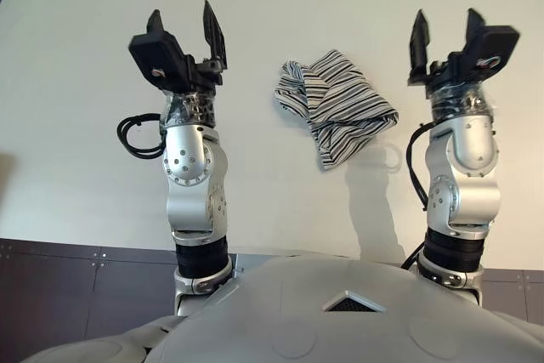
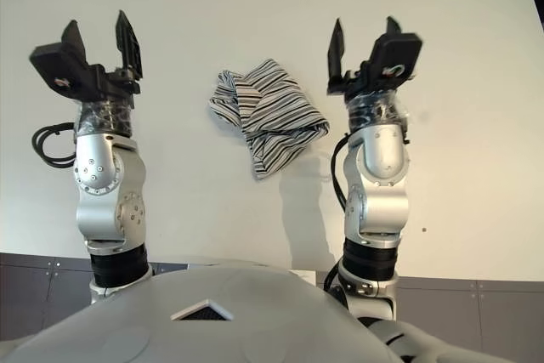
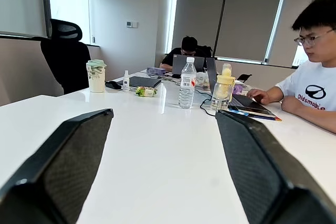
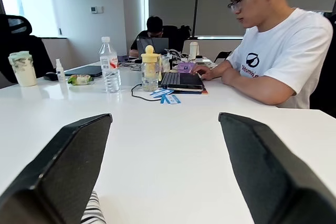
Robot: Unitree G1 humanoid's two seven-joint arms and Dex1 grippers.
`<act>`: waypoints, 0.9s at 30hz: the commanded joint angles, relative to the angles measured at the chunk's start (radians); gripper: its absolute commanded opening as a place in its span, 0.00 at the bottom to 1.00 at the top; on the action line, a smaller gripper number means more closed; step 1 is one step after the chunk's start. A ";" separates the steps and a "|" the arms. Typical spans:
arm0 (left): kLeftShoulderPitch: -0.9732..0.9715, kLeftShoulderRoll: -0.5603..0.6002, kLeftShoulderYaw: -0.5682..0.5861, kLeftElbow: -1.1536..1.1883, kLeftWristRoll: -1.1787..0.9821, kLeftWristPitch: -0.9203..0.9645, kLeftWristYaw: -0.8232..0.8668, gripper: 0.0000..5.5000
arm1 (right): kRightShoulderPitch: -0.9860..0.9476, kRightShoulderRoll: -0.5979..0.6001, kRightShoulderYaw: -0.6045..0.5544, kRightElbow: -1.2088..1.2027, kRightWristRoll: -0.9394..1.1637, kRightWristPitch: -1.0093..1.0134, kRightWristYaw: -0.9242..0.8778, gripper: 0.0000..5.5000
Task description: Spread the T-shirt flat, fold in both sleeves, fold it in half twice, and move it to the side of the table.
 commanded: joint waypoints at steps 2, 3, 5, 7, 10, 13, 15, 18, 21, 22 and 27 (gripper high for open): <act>-0.049 0.013 -0.046 -0.159 0.008 0.105 0.001 0.66 | -0.051 0.004 0.049 -0.158 0.012 0.141 -0.019 0.68; -0.026 0.024 -0.062 -0.167 0.020 0.110 -0.005 0.66 | -0.024 -0.014 0.069 -0.161 -0.003 0.136 -0.006 0.68; 0.003 0.032 -0.076 -0.170 0.024 0.117 -0.015 0.66 | 0.024 -0.041 0.096 -0.156 -0.017 0.127 0.018 0.68; 0.012 0.040 -0.070 -0.164 0.006 0.128 -0.031 0.66 | 0.050 -0.073 0.116 -0.146 -0.030 0.135 0.041 0.68; 0.035 0.066 -0.048 -0.141 -0.017 0.156 -0.060 0.66 | 0.077 -0.117 0.112 -0.104 -0.040 0.117 0.073 0.68; 0.068 0.103 -0.034 -0.122 -0.045 0.181 -0.109 0.66 | 0.115 -0.168 0.090 -0.073 -0.031 0.113 0.121 0.68; 0.057 0.131 -0.014 -0.098 -0.058 0.185 -0.139 0.66 | 0.123 -0.203 0.103 -0.056 -0.027 0.096 0.168 0.68; -0.020 0.133 0.055 -0.058 -0.087 0.195 -0.129 0.66 | 0.077 -0.198 0.117 -0.038 -0.017 0.089 0.189 0.68; -0.036 0.124 0.045 -0.036 -0.056 0.181 -0.107 0.66 | 0.071 -0.183 0.127 -0.021 -0.027 0.075 0.177 0.68; -0.037 0.121 0.028 -0.029 -0.040 0.172 -0.101 0.66 | 0.066 -0.173 0.125 -0.009 -0.035 0.066 0.163 0.68; -0.054 0.103 -0.018 0.003 0.008 0.139 -0.085 0.66 | 0.029 -0.124 0.125 0.039 -0.082 0.019 0.084 0.68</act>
